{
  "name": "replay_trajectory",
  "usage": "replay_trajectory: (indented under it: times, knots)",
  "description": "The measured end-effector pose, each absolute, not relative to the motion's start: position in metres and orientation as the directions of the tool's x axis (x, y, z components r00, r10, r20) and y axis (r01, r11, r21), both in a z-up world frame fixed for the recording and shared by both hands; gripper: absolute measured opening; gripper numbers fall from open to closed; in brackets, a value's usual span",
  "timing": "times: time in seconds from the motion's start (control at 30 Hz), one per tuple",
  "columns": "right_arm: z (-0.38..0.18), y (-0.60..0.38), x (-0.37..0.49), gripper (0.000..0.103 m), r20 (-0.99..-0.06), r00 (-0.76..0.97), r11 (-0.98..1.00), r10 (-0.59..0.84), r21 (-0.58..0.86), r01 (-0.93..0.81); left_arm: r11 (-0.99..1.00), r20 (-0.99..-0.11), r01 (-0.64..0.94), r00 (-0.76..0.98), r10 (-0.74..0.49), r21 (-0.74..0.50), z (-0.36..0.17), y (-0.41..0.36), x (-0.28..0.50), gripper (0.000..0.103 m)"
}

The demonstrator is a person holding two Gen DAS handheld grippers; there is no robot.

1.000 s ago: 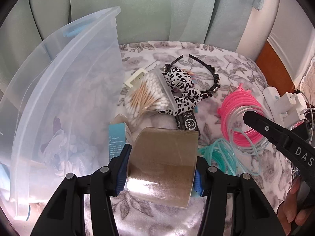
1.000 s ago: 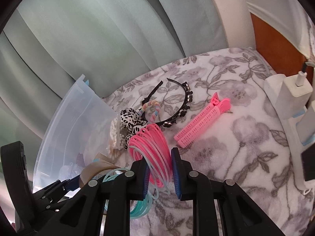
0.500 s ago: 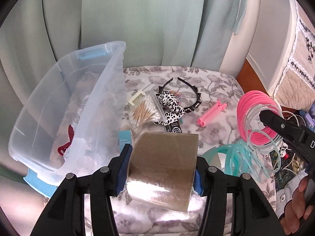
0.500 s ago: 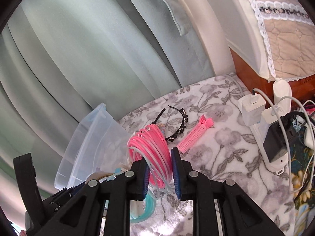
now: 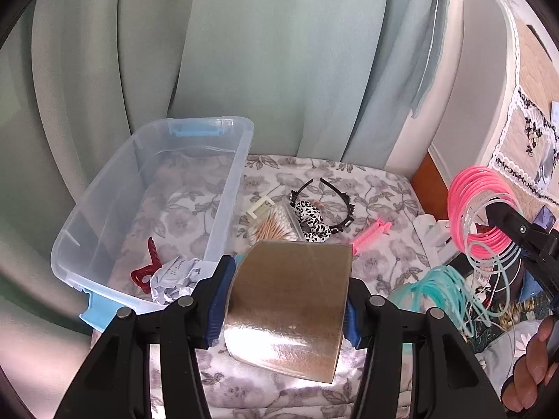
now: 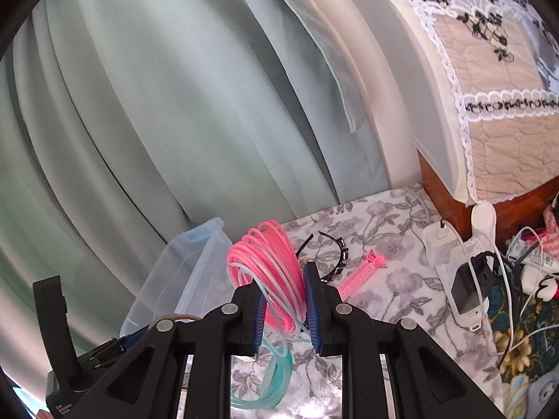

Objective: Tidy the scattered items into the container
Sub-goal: 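Carry the tape roll and hair ties over the box and drop them in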

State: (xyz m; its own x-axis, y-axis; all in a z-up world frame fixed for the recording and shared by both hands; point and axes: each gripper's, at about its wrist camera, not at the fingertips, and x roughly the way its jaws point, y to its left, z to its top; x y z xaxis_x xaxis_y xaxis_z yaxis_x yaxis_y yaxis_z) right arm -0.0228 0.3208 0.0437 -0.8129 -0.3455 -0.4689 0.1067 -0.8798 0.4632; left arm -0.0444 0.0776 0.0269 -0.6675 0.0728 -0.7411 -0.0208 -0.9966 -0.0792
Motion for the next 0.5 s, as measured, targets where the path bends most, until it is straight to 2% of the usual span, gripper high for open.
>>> replay_trajectory:
  times: [0.5]
  knots:
    - [0.073,0.284,-0.019,0.022,-0.46,-0.815,-0.904,-0.352,0.393,0.168,-0.99,-0.69,0.02,-0.719,0.081,-0.137,0.052,0.042,-0.033,0.055]
